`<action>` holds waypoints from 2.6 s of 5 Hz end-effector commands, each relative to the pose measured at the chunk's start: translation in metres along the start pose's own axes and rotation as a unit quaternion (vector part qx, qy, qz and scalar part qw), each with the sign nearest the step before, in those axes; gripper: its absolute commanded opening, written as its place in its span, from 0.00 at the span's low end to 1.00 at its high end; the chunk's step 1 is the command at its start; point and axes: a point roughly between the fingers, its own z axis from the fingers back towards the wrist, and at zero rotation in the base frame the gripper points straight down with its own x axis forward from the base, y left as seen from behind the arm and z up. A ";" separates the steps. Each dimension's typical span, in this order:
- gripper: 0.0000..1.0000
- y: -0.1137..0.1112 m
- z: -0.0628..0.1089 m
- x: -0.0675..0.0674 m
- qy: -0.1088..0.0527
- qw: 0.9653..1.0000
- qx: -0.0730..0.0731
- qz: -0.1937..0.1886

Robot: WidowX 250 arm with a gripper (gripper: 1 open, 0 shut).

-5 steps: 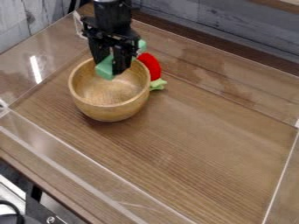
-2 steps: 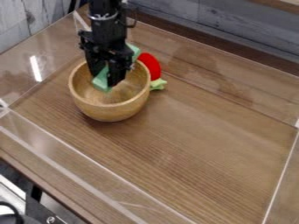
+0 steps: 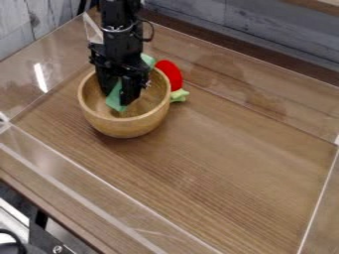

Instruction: Put the green block in the brown bowl

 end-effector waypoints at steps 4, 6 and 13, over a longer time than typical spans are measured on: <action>1.00 -0.004 0.022 0.002 -0.019 1.000 -0.013 0.007; 1.00 -0.009 0.033 0.005 -0.028 0.999 -0.018 0.008; 1.00 -0.014 0.031 0.011 -0.022 0.999 -0.018 0.016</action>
